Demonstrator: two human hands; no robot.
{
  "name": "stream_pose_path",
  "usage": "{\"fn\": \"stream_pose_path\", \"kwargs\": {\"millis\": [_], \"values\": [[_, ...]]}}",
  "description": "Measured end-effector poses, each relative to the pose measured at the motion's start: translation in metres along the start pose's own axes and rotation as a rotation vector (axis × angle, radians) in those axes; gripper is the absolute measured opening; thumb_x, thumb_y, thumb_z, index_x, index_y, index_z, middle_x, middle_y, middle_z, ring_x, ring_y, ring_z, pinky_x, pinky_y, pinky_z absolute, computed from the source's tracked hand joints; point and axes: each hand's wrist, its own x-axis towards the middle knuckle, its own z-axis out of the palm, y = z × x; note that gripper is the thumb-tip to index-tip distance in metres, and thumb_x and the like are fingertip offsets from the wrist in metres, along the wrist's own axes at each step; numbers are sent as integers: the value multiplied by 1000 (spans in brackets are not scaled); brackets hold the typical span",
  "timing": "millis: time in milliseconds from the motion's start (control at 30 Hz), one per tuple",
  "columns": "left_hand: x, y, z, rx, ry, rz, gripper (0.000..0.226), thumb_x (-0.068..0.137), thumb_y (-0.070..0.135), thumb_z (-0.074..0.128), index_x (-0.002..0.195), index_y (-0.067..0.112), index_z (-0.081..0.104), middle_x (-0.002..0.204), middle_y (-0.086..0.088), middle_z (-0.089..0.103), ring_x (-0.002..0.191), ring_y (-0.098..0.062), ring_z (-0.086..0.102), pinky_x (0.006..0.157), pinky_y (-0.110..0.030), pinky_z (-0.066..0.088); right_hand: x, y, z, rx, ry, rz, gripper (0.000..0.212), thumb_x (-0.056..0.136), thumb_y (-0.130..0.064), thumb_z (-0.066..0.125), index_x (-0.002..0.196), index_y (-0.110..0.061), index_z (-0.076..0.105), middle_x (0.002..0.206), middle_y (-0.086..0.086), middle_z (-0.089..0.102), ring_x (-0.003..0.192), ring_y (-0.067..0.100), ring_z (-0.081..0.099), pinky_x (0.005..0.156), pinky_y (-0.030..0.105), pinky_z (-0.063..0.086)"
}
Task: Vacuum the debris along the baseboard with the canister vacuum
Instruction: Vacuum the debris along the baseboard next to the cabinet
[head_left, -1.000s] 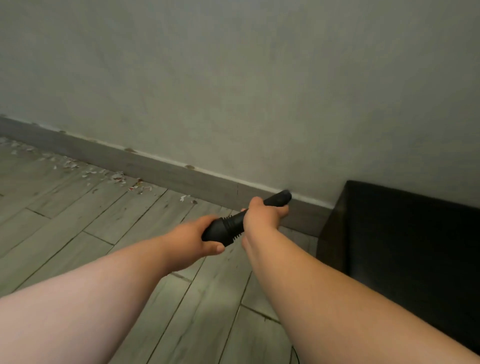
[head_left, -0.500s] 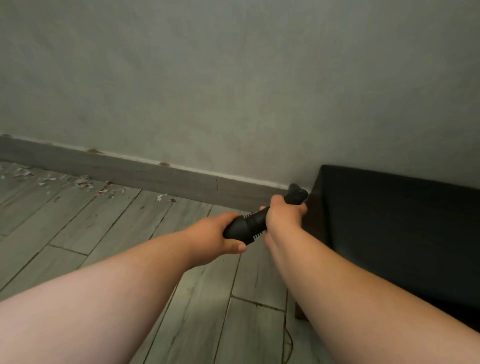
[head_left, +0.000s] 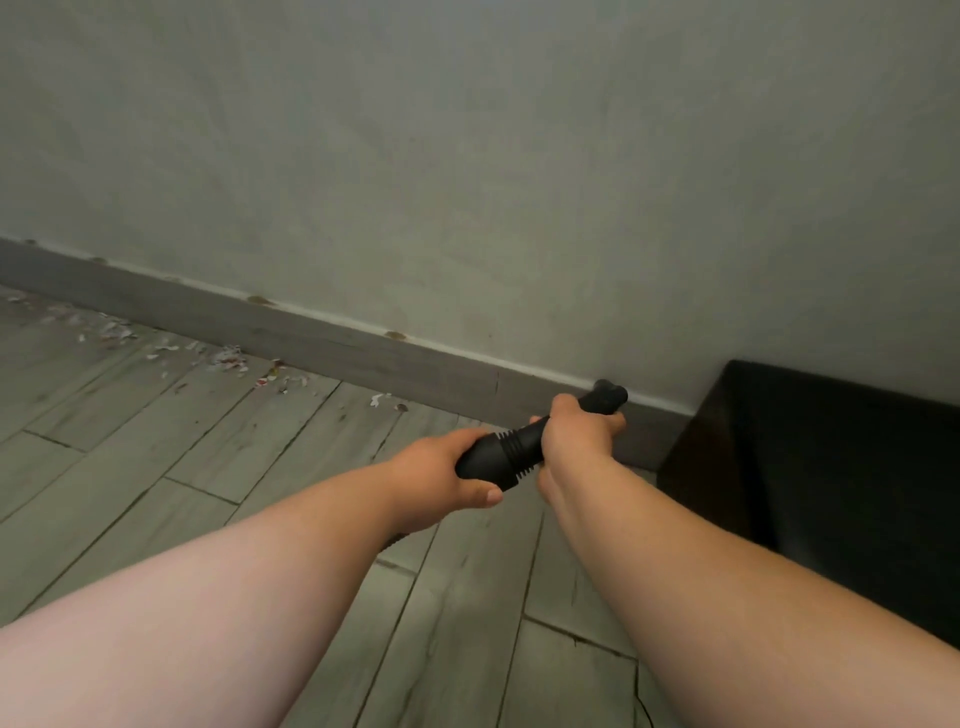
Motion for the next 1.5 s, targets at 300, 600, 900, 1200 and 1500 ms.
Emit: {"fn": "stream_pose_path", "kwargs": {"millis": [300, 600, 900, 1200, 1500], "values": [[-19, -83, -54, -19, 89, -99, 62, 86, 29, 70, 140, 35, 40, 116, 4, 61, 101, -13, 55, 81, -20, 38, -27, 54, 95, -68, -76, -21, 76, 93, -16, 51, 151, -35, 6, 119, 15, 62, 91, 31, 64, 83, 45, 53], [-30, -140, -90, -53, 183, -170, 59, 87, 33, 68, 139, 37, 39, 113, 5, 61, 95, -11, 55, 71, -18, 40, -55, 72, 160, -168, -183, -5, 75, 98, -15, 48, 154, -32, 2, 130, 10, 52, 86, 24, 49, 76, 37, 41], [-42, -179, -111, -150, 258, -188, 51, 87, 33, 68, 130, 42, 43, 101, 11, 62, 87, -1, 57, 68, -11, 44, -73, 92, 210, -262, -317, 13, 76, 96, -17, 48, 152, -38, 1, 122, 6, 56, 95, 28, 61, 78, 42, 51], [-45, -191, -114, -196, 319, -218, 45, 86, 31, 70, 116, 45, 40, 96, 11, 63, 80, -3, 59, 62, -10, 45, -73, 98, 232, -380, -422, 5, 71, 96, -16, 46, 151, -39, 7, 103, 1, 52, 71, 18, 52, 69, 38, 47], [-46, -177, -94, -217, 324, -197, 49, 85, 31, 70, 128, 37, 47, 97, 11, 64, 82, -3, 60, 63, -13, 45, -66, 97, 207, -295, -417, -42, 71, 92, -18, 55, 148, -40, 17, 93, -2, 55, 76, 17, 60, 63, 33, 49]]}}
